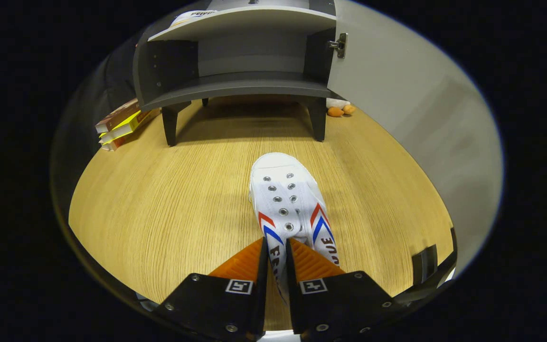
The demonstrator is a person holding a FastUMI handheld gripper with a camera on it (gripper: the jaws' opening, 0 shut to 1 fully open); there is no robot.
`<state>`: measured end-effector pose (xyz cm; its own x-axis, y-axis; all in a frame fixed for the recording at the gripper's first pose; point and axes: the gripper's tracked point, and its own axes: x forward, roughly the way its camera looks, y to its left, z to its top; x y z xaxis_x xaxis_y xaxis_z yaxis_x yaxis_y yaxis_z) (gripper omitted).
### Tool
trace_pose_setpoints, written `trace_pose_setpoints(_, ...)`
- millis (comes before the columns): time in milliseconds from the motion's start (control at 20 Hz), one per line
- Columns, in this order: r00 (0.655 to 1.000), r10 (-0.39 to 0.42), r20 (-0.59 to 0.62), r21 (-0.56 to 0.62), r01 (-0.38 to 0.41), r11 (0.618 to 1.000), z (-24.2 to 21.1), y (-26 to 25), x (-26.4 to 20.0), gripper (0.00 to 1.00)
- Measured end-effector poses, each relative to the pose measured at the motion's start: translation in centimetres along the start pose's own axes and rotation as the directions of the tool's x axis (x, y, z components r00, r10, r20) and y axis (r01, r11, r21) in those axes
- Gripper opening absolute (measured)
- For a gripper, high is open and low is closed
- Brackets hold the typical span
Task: Open the shoe cabinet door, grab the shoes and put them into the shoe cabinet, then close the shoe cabinet door.
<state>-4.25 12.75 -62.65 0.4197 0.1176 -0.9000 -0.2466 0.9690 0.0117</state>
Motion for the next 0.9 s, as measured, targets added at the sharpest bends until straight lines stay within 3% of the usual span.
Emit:
trace_pose_setpoints(150, 1.0, 0.015, -0.015, 0.005, -0.015, 1.0, -0.2, 0.3, 0.1, 0.08)
trace_pose_setpoints(350, 1.0, 0.004, -0.003, -0.016, -0.004, 1.0, 0.1, 0.4, 0.0, 0.0)
trace_pose_setpoints(650, 0.995, 0.006, 0.098, 0.058, -0.012, 0.998, 4.7, 1.3, -2.6, 0.0)
trace_pose_setpoints(900, 0.978, 0.049, 0.202, 0.001, -0.05, 0.999, 9.8, 3.0, -7.1, 0.0)
